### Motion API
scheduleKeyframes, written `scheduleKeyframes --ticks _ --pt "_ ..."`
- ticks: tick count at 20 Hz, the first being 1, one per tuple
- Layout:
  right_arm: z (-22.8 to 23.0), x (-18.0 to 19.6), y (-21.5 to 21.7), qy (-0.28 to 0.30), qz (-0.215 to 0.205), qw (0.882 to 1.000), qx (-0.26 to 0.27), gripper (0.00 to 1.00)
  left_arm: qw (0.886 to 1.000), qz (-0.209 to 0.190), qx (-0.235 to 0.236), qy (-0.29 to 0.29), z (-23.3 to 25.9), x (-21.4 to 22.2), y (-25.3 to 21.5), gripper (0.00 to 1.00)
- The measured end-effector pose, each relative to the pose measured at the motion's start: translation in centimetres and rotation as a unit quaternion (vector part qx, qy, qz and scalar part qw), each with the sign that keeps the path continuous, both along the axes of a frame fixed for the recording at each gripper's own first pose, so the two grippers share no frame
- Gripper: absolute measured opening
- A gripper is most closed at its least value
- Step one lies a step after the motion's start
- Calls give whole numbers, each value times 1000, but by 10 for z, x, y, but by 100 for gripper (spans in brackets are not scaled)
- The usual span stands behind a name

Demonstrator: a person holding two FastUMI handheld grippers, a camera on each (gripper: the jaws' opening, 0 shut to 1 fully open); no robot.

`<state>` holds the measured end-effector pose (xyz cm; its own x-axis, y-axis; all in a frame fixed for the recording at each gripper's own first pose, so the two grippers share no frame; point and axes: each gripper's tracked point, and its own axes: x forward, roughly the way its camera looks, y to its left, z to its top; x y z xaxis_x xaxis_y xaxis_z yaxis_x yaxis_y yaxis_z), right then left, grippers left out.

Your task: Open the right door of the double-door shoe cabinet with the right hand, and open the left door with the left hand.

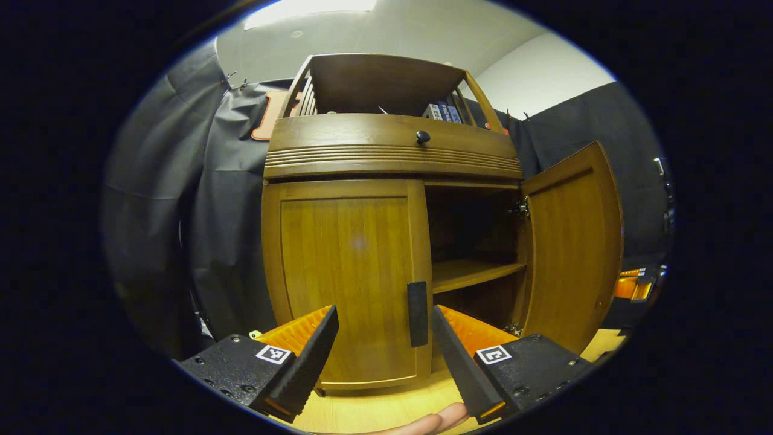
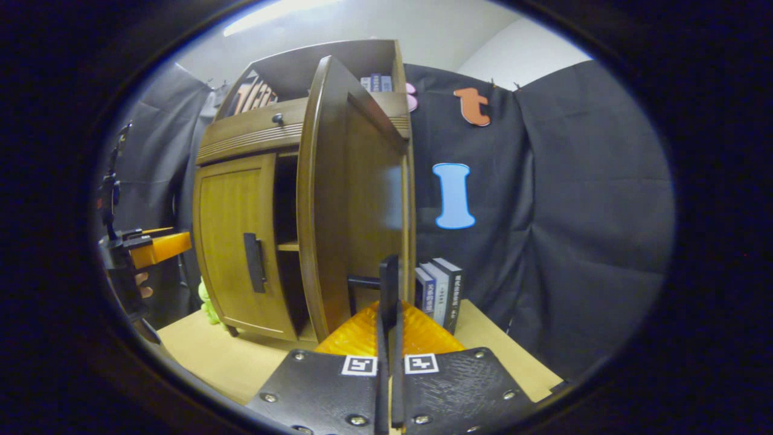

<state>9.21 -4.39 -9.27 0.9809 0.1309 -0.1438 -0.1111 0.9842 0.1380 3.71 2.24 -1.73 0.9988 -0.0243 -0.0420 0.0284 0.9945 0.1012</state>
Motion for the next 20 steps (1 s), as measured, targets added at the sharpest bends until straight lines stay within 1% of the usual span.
scheduleKeyframes --ticks 1,2,3,4,5,6,7,8,10,12,13,14,15,16,17,19,20 --pt "-2 0 -13 3 -7 1000 -2 2 1000 -1 1 2 -1 0 -2 96" --pt "-5 2 -28 4 -19 1000 -3 7 1000 0 2 1 -1 -1 -3 96" --pt "-7 8 -43 4 -32 999 1 2 1000 1 3 0 -1 0 -4 92" --pt "-6 4 -50 7 -33 999 23 1 1000 2 4 0 -2 0 -6 96" --pt "-6 4 -49 9 -21 998 53 1 1000 1 3 1 -3 0 -9 96" --pt "-7 7 -54 10 -19 997 69 1 1000 -2 4 1 -3 -1 -12 92" --pt "-8 9 -58 11 -17 997 72 1 1000 -5 6 2 -5 -1 -15 92" --pt "-11 10 -61 10 -13 998 67 1 1000 -6 10 2 -6 -2 -18 96" --pt "-11 13 -72 10 -9 999 48 1 1000 -6 16 1 -8 -1 -23 96" --pt "-11 16 -81 8 3 999 43 1 1000 -8 20 3 -12 -1 -28 96" --pt "-12 18 -85 8 13 999 45 1 1000 -7 25 3 -13 0 -30 96" --pt "-13 21 -89 6 22 998 57 1 1000 -6 28 3 -14 0 -30 92" --pt "-13 23 -92 7 30 997 69 1 999 -4 31 3 -15 1 -32 99" --pt "-14 25 -95 4 37 996 79 1 999 -5 32 5 -17 1 -33 99" --pt "-15 26 -96 5 42 996 84 6 999 -6 32 6 -18 2 -35 96" --pt "-16 27 -96 3 44 996 84 6 999 -8 30 8 -19 4 -37 97" --pt "-18 27 -94 6 45 996 75 6 1000 -8 28 8 -20 4 -37 97"
